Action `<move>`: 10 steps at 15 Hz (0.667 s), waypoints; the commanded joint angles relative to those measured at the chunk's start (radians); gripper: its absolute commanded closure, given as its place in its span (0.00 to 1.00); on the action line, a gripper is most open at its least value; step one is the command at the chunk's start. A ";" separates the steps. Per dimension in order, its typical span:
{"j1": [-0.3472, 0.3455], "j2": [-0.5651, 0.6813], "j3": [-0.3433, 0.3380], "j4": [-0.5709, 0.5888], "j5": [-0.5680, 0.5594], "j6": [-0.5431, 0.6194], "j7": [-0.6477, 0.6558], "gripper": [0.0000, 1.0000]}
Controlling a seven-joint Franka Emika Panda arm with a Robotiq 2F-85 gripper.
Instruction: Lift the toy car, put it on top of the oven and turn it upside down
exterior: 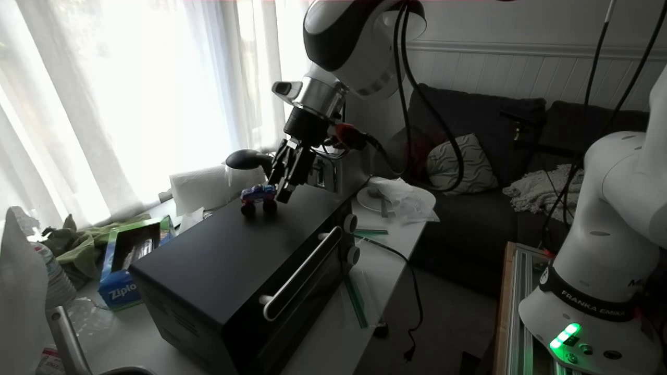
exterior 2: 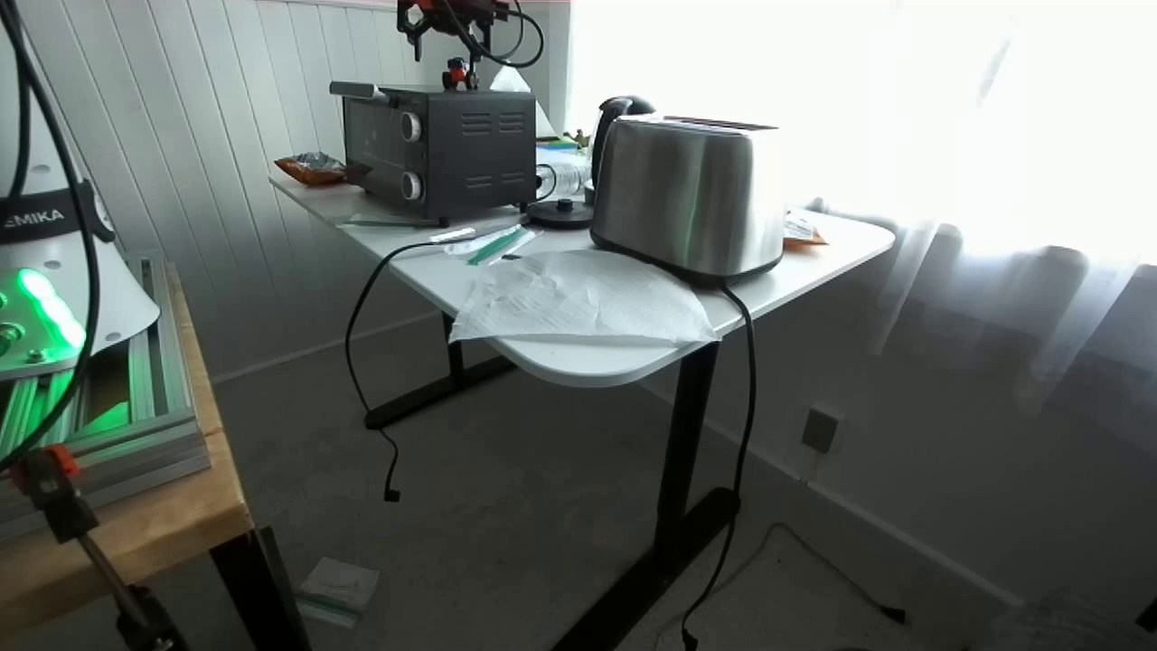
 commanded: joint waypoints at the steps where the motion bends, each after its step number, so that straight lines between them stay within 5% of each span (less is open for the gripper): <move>1: -0.016 0.022 0.015 0.023 0.087 -0.005 -0.079 0.28; 6: -0.028 0.049 0.016 0.044 0.128 -0.014 -0.120 0.61; 8: -0.032 0.056 0.017 0.049 0.143 -0.011 -0.122 0.24; 10: -0.034 0.058 0.020 0.053 0.176 0.001 -0.130 0.27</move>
